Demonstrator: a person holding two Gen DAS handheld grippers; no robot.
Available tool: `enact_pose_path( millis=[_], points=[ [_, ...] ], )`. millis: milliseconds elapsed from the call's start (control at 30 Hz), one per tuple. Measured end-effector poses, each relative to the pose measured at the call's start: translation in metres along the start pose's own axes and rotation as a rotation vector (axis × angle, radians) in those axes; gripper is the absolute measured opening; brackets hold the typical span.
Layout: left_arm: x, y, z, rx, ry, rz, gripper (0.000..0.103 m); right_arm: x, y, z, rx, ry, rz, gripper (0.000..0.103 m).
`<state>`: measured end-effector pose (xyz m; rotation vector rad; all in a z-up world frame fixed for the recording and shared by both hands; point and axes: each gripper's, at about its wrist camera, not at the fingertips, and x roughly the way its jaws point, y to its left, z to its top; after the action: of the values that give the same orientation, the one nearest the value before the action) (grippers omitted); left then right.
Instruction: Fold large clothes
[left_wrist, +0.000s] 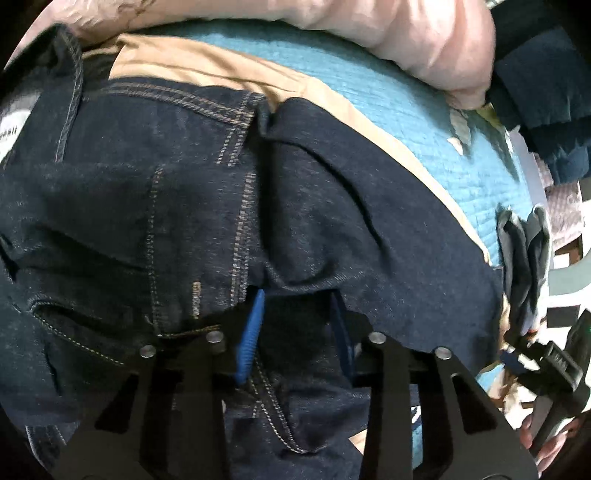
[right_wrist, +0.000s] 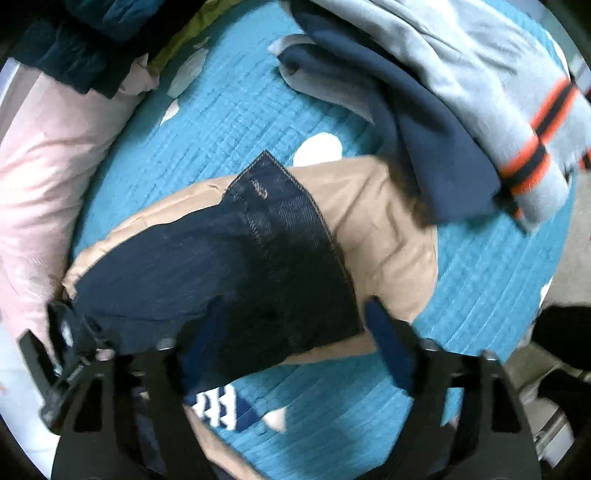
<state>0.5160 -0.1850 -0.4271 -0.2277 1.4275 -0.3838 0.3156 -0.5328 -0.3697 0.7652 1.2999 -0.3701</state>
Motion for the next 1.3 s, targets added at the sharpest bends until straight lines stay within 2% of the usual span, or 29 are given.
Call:
enact_pose_path(
  millis=[33,133,200,333,433,500,567,633,667,767,867,967,1100,1167,1300],
  points=[
    [0.000,0.003,0.001,-0.010,0.005,-0.015,0.032,-0.004,0.000,-0.002,0.001,-0.001,0.036,0.067],
    [-0.001,0.007,0.001,-0.022,0.004,-0.037,0.031,0.000,-0.002,-0.004,0.021,0.042,0.042,0.067],
    [-0.002,0.006,-0.002,-0.015,-0.002,-0.031,0.031,0.002,-0.006,-0.011,0.058,0.078,0.092,0.064],
    [-0.004,0.005,-0.002,-0.010,-0.004,-0.017,0.031,0.004,-0.006,-0.018,0.060,0.073,0.084,0.063],
    [-0.005,0.006,-0.002,-0.005,-0.006,-0.018,0.032,0.018,-0.012,-0.014,0.114,0.088,0.104,0.061],
    [-0.003,0.005,-0.002,-0.005,-0.007,-0.016,0.032,0.023,-0.012,-0.013,0.142,0.095,0.117,0.054],
    [-0.003,0.003,-0.002,-0.002,-0.008,-0.010,0.032,0.020,-0.013,-0.011,0.170,0.046,0.120,0.037],
    [-0.003,0.002,-0.002,0.004,-0.009,-0.007,0.032,0.012,-0.012,-0.010,0.176,-0.005,0.154,0.026],
    [-0.003,0.003,-0.002,0.007,-0.008,-0.007,0.032,0.009,-0.010,-0.009,0.173,-0.021,0.172,0.024],
    [-0.003,0.004,-0.002,0.001,-0.012,-0.013,0.032,0.002,0.002,-0.002,0.115,-0.055,0.163,0.025],
    [-0.002,0.003,-0.003,0.007,-0.017,-0.004,0.032,0.014,0.006,0.006,0.105,-0.035,0.144,0.032],
    [-0.002,0.002,-0.003,0.010,-0.020,0.003,0.032,0.037,0.000,0.010,0.148,0.012,0.137,0.035],
    [-0.002,0.002,-0.004,0.015,-0.024,-0.001,0.032,0.045,0.001,0.014,0.144,-0.021,0.158,0.039],
    [-0.002,0.003,-0.004,0.009,-0.021,-0.009,0.032,0.044,0.005,0.015,0.138,-0.034,0.149,0.027],
    [-0.002,0.004,-0.003,0.009,-0.016,-0.013,0.031,0.026,0.014,0.011,0.102,-0.086,0.164,0.018]
  ],
)
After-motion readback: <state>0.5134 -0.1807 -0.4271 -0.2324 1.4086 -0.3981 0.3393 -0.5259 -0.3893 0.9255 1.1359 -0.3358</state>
